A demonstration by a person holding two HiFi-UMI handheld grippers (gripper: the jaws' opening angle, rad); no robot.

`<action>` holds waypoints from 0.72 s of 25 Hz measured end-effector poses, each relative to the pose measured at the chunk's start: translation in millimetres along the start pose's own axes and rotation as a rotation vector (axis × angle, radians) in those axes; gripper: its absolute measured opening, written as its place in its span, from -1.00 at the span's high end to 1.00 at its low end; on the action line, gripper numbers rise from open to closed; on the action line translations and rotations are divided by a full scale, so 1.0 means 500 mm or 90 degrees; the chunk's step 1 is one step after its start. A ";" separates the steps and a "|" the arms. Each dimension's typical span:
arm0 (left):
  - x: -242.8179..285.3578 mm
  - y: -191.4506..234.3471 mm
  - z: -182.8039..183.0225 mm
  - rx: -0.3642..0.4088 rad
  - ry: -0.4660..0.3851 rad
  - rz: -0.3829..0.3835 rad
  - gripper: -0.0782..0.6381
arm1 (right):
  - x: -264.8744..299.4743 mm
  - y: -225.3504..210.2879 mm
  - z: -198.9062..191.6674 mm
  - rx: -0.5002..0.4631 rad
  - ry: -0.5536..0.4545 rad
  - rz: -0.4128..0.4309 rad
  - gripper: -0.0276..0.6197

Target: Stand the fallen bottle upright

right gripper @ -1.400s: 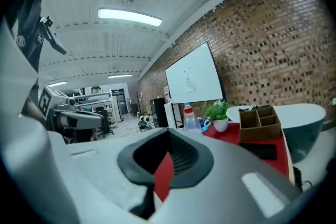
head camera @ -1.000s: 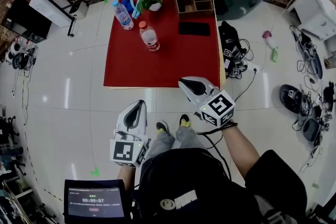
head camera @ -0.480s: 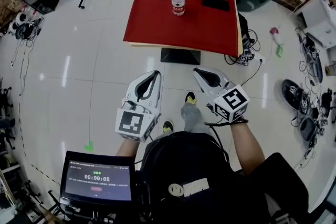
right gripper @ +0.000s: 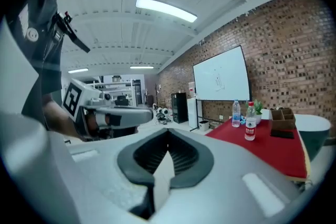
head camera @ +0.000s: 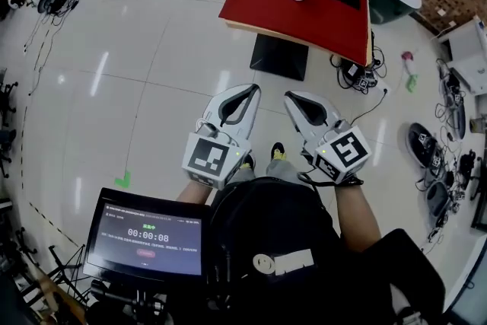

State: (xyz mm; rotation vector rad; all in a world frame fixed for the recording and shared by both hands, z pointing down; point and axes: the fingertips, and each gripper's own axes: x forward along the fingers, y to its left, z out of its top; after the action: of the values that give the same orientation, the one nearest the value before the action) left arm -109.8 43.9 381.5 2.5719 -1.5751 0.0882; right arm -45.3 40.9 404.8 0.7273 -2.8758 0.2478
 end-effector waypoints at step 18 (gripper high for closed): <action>0.049 -0.143 0.003 0.019 0.007 -0.028 0.77 | -0.093 -0.023 0.000 0.111 -0.046 0.025 0.91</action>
State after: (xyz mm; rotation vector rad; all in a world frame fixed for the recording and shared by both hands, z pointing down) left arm -35.2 54.4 377.7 2.6220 -1.5247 0.1229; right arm 0.5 52.0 396.8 0.7236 -2.9670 0.4923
